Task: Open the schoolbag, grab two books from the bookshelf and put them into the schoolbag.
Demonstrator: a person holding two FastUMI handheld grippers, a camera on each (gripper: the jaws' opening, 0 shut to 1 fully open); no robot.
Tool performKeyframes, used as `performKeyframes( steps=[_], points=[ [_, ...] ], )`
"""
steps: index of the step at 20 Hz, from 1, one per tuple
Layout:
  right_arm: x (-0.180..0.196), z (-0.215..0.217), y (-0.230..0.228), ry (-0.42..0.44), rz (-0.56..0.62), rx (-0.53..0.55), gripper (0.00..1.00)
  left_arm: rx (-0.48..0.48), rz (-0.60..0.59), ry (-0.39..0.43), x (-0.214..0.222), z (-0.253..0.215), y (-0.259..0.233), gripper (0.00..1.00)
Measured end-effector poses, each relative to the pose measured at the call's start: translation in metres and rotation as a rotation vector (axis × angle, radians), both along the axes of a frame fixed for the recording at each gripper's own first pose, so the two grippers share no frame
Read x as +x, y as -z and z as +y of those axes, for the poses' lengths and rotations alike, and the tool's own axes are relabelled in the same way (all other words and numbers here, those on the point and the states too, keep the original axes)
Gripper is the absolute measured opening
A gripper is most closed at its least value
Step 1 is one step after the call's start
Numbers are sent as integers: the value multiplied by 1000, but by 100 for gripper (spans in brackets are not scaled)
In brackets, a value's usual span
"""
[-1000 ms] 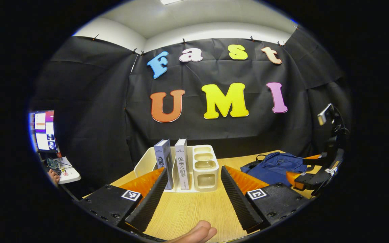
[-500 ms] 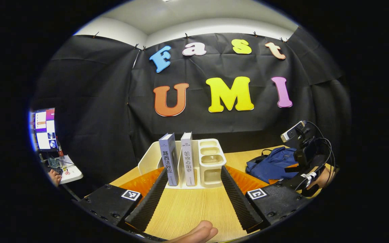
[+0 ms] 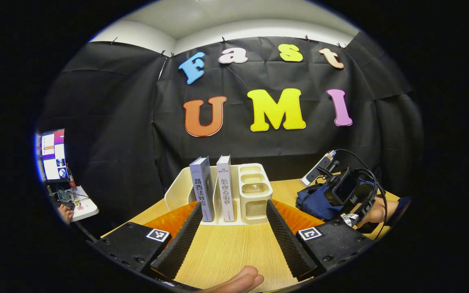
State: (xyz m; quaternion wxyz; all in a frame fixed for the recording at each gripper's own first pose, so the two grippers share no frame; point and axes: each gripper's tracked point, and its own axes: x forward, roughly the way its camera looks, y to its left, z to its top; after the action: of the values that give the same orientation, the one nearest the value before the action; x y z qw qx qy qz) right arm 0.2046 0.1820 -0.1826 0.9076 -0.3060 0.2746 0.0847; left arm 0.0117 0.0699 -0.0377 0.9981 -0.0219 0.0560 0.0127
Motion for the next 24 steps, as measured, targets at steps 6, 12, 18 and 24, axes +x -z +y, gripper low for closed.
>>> performKeyframes(
  steps=[6,12,18,24],
  points=[
    [11,-12,-3,57,-11,-135,93,-19,11,3,2,-1,3,99],
    [14,-26,-26,93,-40,-136,74,-33,16,13,3,-5,5,99],
    [31,-51,-35,197,-61,-146,40,-34,19,6,4,-3,5,99],
    [45,-69,-80,212,-139,-102,13,-48,34,-4,7,-2,11,99]
  ],
)
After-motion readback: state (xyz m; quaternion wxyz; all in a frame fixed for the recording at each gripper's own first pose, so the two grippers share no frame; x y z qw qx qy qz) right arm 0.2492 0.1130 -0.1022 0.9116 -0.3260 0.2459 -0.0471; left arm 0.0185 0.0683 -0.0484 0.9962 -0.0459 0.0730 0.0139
